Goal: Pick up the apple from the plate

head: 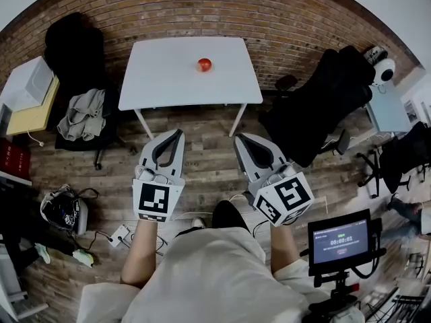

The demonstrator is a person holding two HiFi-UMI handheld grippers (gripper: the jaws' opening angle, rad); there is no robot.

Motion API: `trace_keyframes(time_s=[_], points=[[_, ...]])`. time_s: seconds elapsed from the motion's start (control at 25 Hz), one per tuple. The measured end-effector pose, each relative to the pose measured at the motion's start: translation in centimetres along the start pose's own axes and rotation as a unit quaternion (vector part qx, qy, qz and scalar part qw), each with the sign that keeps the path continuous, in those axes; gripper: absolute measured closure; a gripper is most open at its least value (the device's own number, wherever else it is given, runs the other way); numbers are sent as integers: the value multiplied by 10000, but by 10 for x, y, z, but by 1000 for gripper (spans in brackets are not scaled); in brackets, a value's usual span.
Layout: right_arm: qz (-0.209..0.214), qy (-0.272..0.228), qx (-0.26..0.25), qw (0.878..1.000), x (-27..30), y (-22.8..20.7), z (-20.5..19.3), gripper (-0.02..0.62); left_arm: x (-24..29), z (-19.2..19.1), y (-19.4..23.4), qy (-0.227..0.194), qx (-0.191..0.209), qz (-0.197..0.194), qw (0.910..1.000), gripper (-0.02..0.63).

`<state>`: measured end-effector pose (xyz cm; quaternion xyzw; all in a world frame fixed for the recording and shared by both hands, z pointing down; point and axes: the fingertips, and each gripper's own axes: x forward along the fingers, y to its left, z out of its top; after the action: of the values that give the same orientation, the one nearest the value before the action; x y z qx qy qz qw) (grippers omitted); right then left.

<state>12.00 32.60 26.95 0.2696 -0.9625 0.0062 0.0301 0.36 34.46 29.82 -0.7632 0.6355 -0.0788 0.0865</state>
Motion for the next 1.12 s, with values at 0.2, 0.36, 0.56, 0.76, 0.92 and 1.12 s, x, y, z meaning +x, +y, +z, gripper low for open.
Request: trace_keyframes(time_s=[0.2, 0.36, 0.56, 0.76, 0.92, 1.12], points=[[21, -167, 55, 9998, 10, -6, 3, 594, 10, -5, 8, -16, -11, -23, 10000, 600], [-16, -139, 47, 9999, 25, -18, -2, 594, 26, -10, 19, 5, -1, 0, 10000, 600], [-27, -165, -47, 9998, 49, -40, -3, 594, 55, -14, 33, 10, 14, 44, 10000, 600], [84, -156, -19, 9998, 91, -83, -10, 594, 111, -26, 54, 72, 5, 85, 9999, 600], [225, -217, 122, 9994, 106, -95, -15, 594, 127, -29, 63, 90, 24, 190, 9998, 600], [253, -118, 69, 9996, 143, -135, -18, 594, 177, -36, 82, 194, 0, 221, 9996, 600]])
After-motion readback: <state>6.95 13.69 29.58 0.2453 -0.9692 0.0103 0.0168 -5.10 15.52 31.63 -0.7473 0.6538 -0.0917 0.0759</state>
